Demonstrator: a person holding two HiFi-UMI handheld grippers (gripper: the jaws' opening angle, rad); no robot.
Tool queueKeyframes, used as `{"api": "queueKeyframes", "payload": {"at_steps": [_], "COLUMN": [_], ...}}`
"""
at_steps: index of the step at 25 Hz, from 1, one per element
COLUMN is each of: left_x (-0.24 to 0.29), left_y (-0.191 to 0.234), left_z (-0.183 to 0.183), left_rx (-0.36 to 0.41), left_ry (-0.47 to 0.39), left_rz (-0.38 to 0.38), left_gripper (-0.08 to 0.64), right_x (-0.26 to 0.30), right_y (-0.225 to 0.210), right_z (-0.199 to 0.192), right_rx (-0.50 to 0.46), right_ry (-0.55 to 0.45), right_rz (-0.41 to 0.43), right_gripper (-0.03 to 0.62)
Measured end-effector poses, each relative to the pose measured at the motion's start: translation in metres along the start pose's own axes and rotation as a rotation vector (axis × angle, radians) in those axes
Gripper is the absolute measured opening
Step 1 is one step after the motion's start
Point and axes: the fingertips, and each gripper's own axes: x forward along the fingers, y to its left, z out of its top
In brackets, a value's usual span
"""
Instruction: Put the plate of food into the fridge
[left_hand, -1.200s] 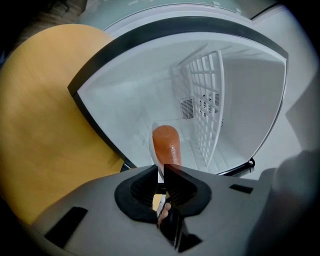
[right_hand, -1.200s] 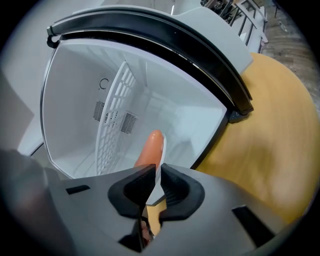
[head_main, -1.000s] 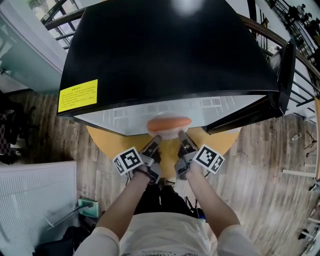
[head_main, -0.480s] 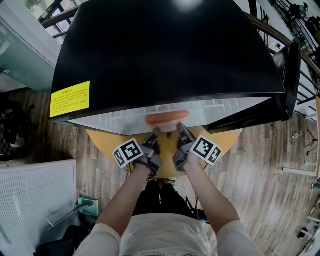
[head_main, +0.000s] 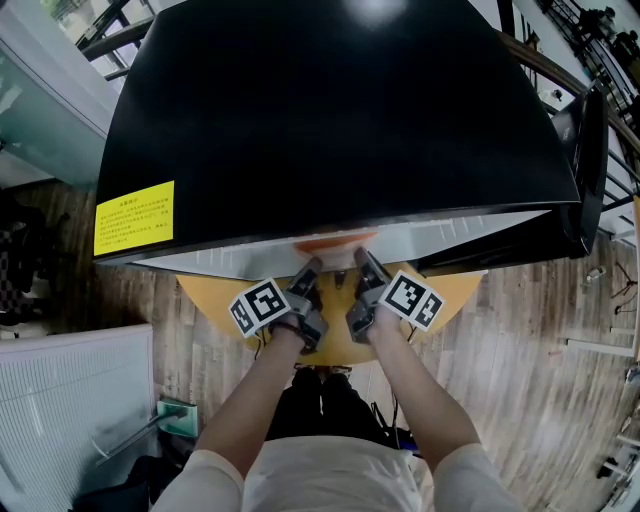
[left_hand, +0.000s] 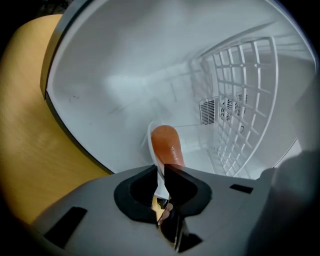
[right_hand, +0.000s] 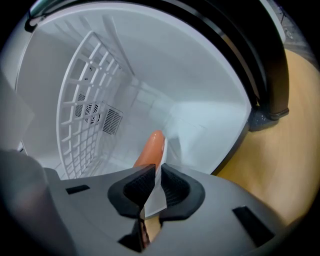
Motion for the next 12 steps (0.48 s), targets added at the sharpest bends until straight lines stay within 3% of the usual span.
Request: {"api": "queueKeyframes", "payload": {"at_steps": [12], "left_x": [0.013], "left_y": [0.003], "left_z": [0.007], "left_rx": [-0.008], "left_ry": [-0.013], "left_rz": [0.015], "left_gripper": [0.054], "right_x": [0.012], "right_y": [-0.006], "right_z": [0.007], "right_rx": [-0.004], "right_ry": [0.001], "right_rz": [-0.015], "right_gripper": [0.052]}}
